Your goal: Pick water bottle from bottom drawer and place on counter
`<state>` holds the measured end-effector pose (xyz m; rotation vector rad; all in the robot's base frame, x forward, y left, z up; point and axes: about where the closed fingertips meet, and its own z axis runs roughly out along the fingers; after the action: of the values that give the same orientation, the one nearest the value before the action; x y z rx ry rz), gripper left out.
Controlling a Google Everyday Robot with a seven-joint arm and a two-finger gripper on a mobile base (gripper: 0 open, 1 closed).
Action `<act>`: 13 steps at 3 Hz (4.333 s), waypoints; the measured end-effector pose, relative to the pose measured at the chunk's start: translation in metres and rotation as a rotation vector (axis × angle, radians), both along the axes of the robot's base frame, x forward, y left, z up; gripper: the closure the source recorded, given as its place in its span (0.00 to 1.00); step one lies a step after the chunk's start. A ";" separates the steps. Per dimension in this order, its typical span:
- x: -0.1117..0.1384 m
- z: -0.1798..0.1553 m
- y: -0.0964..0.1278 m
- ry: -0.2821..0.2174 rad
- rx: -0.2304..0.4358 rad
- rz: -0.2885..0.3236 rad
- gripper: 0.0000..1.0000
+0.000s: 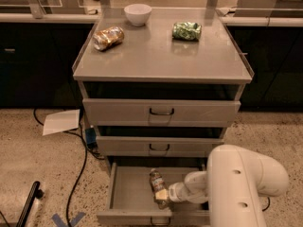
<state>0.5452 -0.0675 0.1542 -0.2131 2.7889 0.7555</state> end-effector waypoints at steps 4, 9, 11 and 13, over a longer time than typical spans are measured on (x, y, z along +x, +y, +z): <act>-0.044 0.131 -0.042 -0.100 0.082 0.318 1.00; -0.126 0.381 -0.047 -0.584 -0.098 0.286 1.00; -0.119 0.506 -0.029 -0.809 -0.211 0.344 1.00; -0.114 0.584 -0.017 -0.926 -0.305 0.366 1.00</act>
Offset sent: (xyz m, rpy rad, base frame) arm -0.0512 -0.0507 0.1399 0.0827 -0.0713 0.3898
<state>0.4311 -0.0849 0.7384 -0.8882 1.9582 0.1817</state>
